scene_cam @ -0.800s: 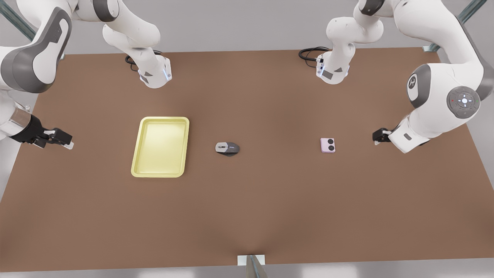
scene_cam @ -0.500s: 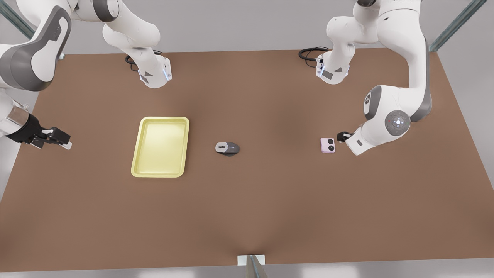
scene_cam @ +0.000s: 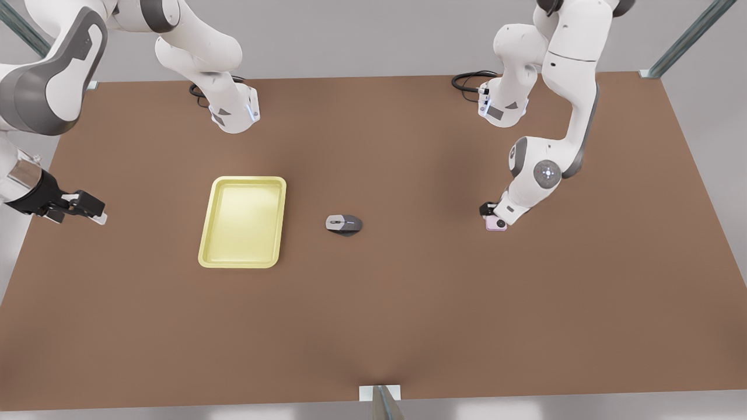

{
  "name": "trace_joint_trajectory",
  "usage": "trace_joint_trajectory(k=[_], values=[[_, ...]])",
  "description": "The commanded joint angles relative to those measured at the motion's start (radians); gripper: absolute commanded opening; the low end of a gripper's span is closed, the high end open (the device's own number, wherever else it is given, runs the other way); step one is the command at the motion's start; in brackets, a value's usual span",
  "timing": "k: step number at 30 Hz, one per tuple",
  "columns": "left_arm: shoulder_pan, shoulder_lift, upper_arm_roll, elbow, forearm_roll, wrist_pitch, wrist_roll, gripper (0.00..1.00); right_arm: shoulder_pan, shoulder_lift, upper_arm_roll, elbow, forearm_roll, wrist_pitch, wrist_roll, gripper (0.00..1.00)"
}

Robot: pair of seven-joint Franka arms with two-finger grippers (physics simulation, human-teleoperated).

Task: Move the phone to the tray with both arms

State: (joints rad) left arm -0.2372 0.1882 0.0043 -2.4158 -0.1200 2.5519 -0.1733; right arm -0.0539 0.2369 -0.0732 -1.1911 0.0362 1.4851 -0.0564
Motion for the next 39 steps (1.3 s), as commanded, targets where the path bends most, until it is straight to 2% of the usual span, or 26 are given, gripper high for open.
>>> trace_joint_trajectory(k=[1, 11, 25, 29, 39], values=[[-0.002, 0.005, 0.002, -0.012, 0.006, 0.097, -0.049, 1.00, 0.000, -0.001, 0.000, -0.001, 0.001, -0.002, -0.005, 1.00], [-0.002, 0.080, 0.017, -0.023, 0.013, 0.100, 0.199, 1.00, 0.002, 0.007, 0.001, 0.001, 0.004, 0.006, -0.005, 1.00], [-0.001, 0.162, 0.020, -0.005, 0.014, 0.154, 0.204, 1.00, 0.002, 0.009, 0.001, 0.001, 0.002, 0.007, -0.005, 1.00], [-0.001, 0.168, 0.020, 0.001, 0.014, 0.154, 0.204, 0.91, 0.002, 0.009, 0.001, 0.002, 0.002, 0.007, -0.006, 1.00], [-0.001, 0.169, 0.020, 0.003, 0.014, 0.154, 0.204, 0.82, 0.002, 0.009, 0.001, 0.002, 0.004, 0.007, -0.006, 1.00]])
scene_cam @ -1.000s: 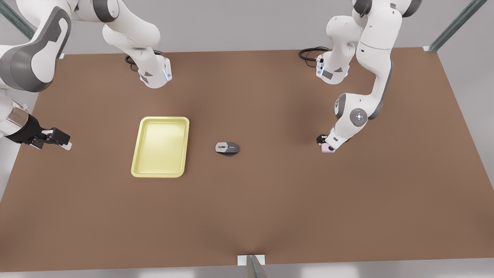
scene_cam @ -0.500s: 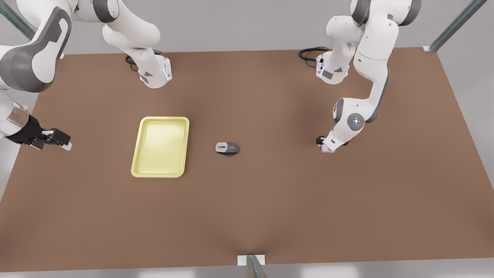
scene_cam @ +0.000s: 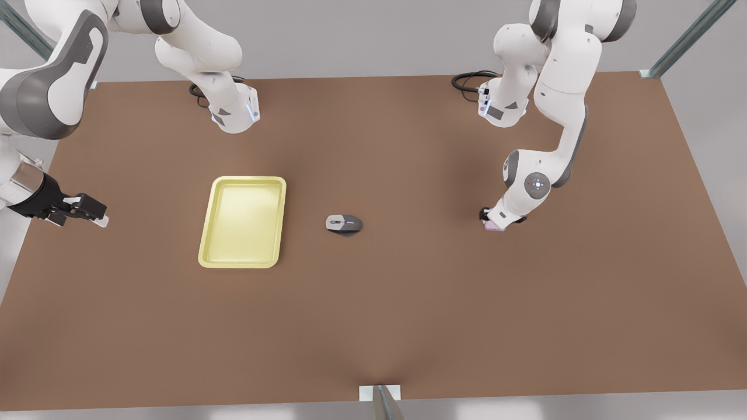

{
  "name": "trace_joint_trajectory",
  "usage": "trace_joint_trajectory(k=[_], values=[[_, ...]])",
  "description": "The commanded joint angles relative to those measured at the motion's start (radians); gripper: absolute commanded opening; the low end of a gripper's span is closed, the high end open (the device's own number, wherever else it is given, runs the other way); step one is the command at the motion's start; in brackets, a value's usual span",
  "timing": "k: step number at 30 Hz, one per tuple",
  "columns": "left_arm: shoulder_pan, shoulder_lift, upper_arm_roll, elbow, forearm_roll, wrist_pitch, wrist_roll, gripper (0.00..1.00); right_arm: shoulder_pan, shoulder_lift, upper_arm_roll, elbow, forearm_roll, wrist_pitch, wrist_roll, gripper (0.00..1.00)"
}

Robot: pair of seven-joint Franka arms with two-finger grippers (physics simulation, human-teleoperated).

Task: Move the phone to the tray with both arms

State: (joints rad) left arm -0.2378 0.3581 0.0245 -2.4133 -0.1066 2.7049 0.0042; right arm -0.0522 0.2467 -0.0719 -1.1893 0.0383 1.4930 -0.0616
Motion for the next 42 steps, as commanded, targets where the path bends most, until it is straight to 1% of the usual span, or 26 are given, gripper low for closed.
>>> trace_joint_trajectory(k=[1, 4, 10, 13, 17, 19, 22, 24, 26, 29, 35, 36, 37, 38, 39, 42], values=[[0.000, 0.001, 0.000, 0.000, 0.001, 0.001, 0.026, 0.82, 0.000, -0.001, 0.000, 0.000, 0.002, 0.000, 0.000, 1.00], [0.000, 0.001, 0.000, 0.002, 0.001, 0.001, 0.026, 0.79, 0.000, -0.001, 0.000, 0.000, 0.000, 0.000, 0.000, 1.00], [0.000, -0.007, 0.002, 0.042, 0.001, -0.017, 0.030, 0.78, 0.000, -0.001, 0.000, 0.000, 0.002, 0.000, -0.001, 1.00], [-0.043, 0.001, 0.000, 0.118, -0.001, -0.111, 0.013, 0.78, 0.000, -0.001, 0.000, 0.000, 0.002, 0.000, -0.001, 1.00], [-0.209, 0.084, 0.002, 0.375, 0.001, -0.353, -0.220, 0.78, 0.000, -0.001, 0.000, 0.000, 0.002, 0.001, -0.001, 1.00], [-0.293, 0.163, -0.002, 0.563, 0.088, -0.517, -0.359, 0.78, 0.000, -0.001, 0.000, 0.000, 0.000, 0.001, 0.000, 1.00], [-0.416, 0.301, 0.000, 0.836, 0.090, -0.694, -0.474, 0.78, 0.000, -0.001, 0.000, 0.000, 0.002, 0.000, -0.001, 1.00], [-0.474, 0.407, 0.000, 1.010, 0.091, -0.752, -0.484, 0.78, 0.000, -0.001, 0.000, 0.000, 0.002, 0.001, 0.000, 1.00], [-0.485, 0.461, -0.020, 1.062, 0.166, -0.747, -0.463, 0.78, 0.000, -0.001, 0.000, 0.000, 0.002, 0.000, -0.001, 1.00], [-0.517, 0.561, -0.025, 1.203, 0.168, -0.740, -0.392, 0.78, 0.000, -0.001, 0.000, 0.000, 0.002, 0.000, 0.000, 1.00], [-0.534, 0.648, -0.026, 1.292, 0.166, -0.723, -0.405, 0.78, 0.000, -0.001, 0.000, -0.001, 0.002, 0.000, -0.001, 1.00], [-0.534, 0.664, -0.026, 1.303, 0.166, -0.691, -0.408, 0.79, 0.002, 0.000, 0.000, -0.001, 0.002, 0.000, -0.001, 1.00], [-0.535, 0.671, -0.026, 1.304, 0.166, -0.688, -0.409, 0.81, 0.000, -0.001, 0.000, -0.001, 0.002, 0.000, -0.001, 1.00], [-0.543, 0.674, -0.026, 1.304, 0.166, -0.675, -0.417, 0.89, 0.000, -0.001, 0.000, 0.000, 0.000, 0.000, 0.000, 1.00], [-0.543, 0.673, -0.026, 1.304, 0.166, -0.675, -0.418, 1.00, 0.000, -0.001, 0.000, 0.000, 0.000, 0.000, -0.001, 1.00], [-0.541, 0.659, -0.023, 1.315, 0.162, -0.694, -0.417, 1.00, -0.003, -0.006, -0.002, 0.000, -0.001, -0.005, 0.000, 1.00]])
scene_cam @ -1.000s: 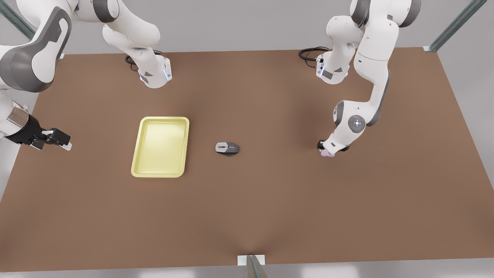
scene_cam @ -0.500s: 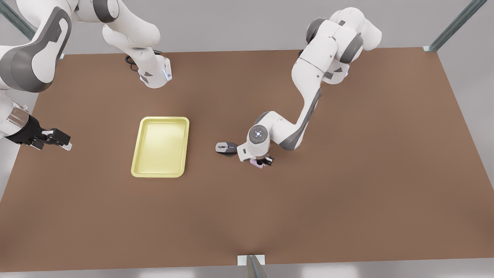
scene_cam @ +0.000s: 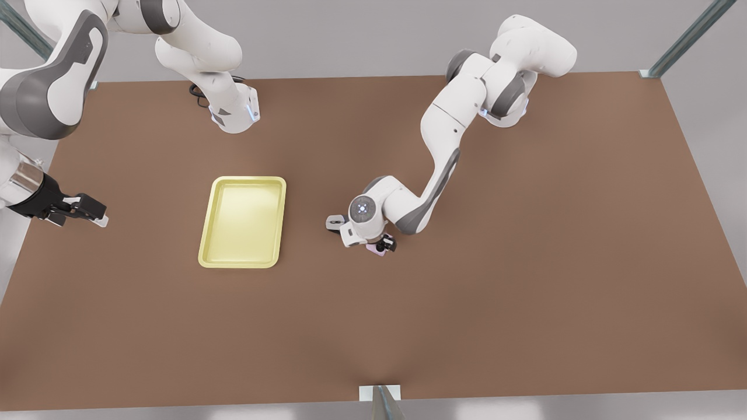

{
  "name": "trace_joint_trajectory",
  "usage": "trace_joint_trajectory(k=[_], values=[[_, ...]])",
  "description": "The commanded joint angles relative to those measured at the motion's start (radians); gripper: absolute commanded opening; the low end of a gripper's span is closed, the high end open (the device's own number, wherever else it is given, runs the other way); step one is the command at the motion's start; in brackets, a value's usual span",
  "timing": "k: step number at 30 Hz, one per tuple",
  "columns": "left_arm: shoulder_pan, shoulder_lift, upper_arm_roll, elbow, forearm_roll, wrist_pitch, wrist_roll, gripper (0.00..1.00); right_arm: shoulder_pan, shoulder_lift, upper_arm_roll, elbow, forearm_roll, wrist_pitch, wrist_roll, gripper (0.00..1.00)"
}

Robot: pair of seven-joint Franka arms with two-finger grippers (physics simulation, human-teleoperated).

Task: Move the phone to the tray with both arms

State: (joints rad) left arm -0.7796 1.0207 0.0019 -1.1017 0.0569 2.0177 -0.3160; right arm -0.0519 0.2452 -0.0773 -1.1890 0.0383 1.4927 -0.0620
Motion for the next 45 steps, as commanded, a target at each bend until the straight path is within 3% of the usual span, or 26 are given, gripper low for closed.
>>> trace_joint_trajectory(k=[1, 3, 6, 9, 10, 12, 15, 19, 22, 23, 24, 30, 36, 45], values=[[0.003, -0.020, 0.006, 0.005, -0.002, -0.040, -0.084, 1.00, -0.008, -0.001, -0.016, 0.002, 0.003, 0.011, 0.001, 1.00], [0.088, -0.159, 0.013, 0.006, -0.019, -0.240, 0.032, 1.00, -0.008, -0.012, -0.021, 0.002, 0.000, -0.002, -0.002, 1.00], [0.161, -0.370, 0.185, -0.004, -0.080, -0.430, 0.043, 1.00, -0.006, -0.029, -0.018, 0.002, 0.006, -0.002, -0.001, 1.00], [0.197, -0.495, 0.369, -0.004, -0.111, -0.563, 0.215, 1.00, 0.007, -0.030, -0.009, 0.002, 0.005, -0.018, -0.001, 1.00], [0.220, -0.550, 0.363, -0.012, -0.104, -0.591, 0.215, 1.00, 0.007, -0.030, -0.009, 0.002, 0.015, -0.025, -0.004, 1.00], [0.552, -0.698, -0.008, -0.098, -0.019, -0.591, 0.207, 1.00, 0.009, -0.021, 0.068, 0.000, 0.012, -0.040, 0.005, 1.00], [0.634, -0.887, -0.036, -0.290, 0.001, -0.539, 0.294, 1.00, 0.090, 0.049, 0.154, -0.012, -0.064, -0.043, 0.065, 1.00], [0.635, -0.847, -0.020, -0.270, 0.009, -0.542, 0.293, 1.00, 0.218, 0.118, 0.159, -0.035, -0.057, 0.003, 0.511, 1.00], [0.637, -0.837, -0.019, -0.270, 0.014, -0.554, 0.294, 1.00, 0.308, 0.192, 0.151, -0.047, 0.028, 0.067, 0.574, 1.00], [0.637, -0.834, -0.007, -0.270, 0.012, -0.554, 0.294, 1.00, 0.414, 0.218, 0.061, -0.047, 0.032, 0.089, 0.597, 1.00], [0.637, -0.832, -0.007, -0.271, 0.014, -0.554, 0.294, 1.00, 0.468, 0.238, 0.034, -0.049, 0.035, 0.136, 0.717, 1.00], [0.637, -0.817, -0.002, -0.271, 0.012, -0.553, 0.294, 1.00, 0.595, 0.407, 0.083, 0.037, 0.025, 0.271, 1.314, 1.00], [0.637, -0.804, -0.002, -0.270, 0.009, -0.550, 0.293, 1.00, 0.685, 0.556, 0.085, 0.092, 0.020, 0.482, 1.599, 1.00], [0.638, -0.780, 0.015, -0.270, 0.004, -0.539, 0.291, 1.00, 0.757, 0.672, 0.087, 0.054, -0.061, 0.609, 1.544, 1.00]])
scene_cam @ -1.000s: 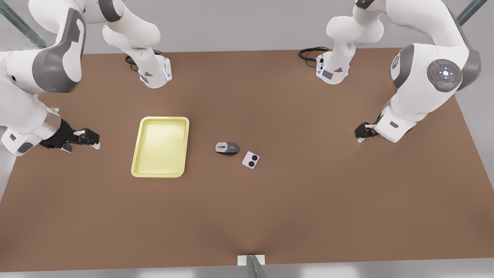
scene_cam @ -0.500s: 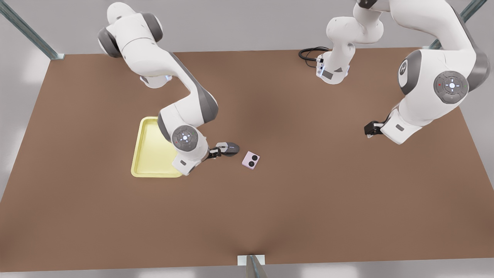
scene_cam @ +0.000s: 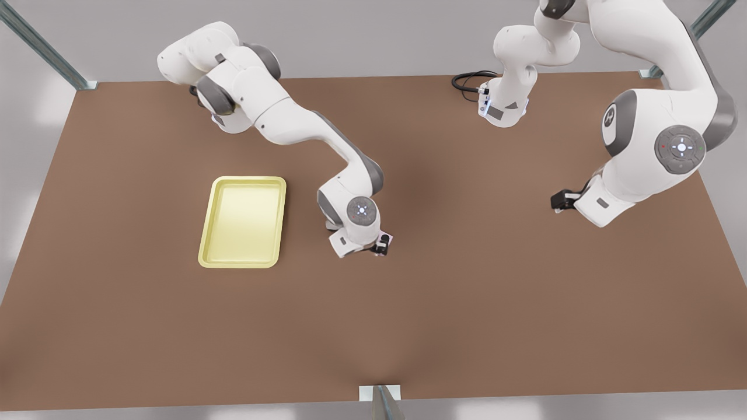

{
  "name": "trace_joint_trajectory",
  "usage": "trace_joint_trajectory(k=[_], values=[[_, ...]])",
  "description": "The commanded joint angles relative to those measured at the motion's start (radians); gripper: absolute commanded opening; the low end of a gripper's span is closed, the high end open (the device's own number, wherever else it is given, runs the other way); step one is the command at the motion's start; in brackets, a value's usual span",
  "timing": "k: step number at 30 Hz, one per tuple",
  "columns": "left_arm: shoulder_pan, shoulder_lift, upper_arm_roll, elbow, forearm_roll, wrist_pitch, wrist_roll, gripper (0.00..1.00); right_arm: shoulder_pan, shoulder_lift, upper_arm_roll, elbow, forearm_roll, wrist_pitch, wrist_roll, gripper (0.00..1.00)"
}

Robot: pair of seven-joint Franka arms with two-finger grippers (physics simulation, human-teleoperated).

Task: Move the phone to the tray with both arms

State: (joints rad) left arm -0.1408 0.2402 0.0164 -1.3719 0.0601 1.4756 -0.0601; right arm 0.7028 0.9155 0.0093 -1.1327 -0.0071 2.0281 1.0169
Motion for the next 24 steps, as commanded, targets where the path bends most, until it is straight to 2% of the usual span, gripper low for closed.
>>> trace_joint_trajectory(k=[1, 3, 14, 24], values=[[0.000, 0.004, 0.000, 0.000, 0.003, 0.005, 0.036, 1.00, 0.003, 0.016, 0.000, 0.002, -0.016, 0.075, 0.474, 1.00], [0.000, 0.002, 0.003, 0.000, 0.001, 0.006, 0.037, 1.00, 0.003, 0.032, 0.000, 0.002, -0.014, 0.150, 0.539, 1.00], [-0.002, 0.019, 0.016, 0.000, 0.006, 0.025, 0.026, 1.00, 0.075, 0.063, 0.011, -0.018, -0.019, 0.150, 0.585, 1.00], [-0.002, 0.024, 0.017, 0.000, 0.006, 0.035, 0.019, 1.00, 0.075, 0.086, 0.012, -0.056, -0.062, 0.153, 0.560, 1.00]])
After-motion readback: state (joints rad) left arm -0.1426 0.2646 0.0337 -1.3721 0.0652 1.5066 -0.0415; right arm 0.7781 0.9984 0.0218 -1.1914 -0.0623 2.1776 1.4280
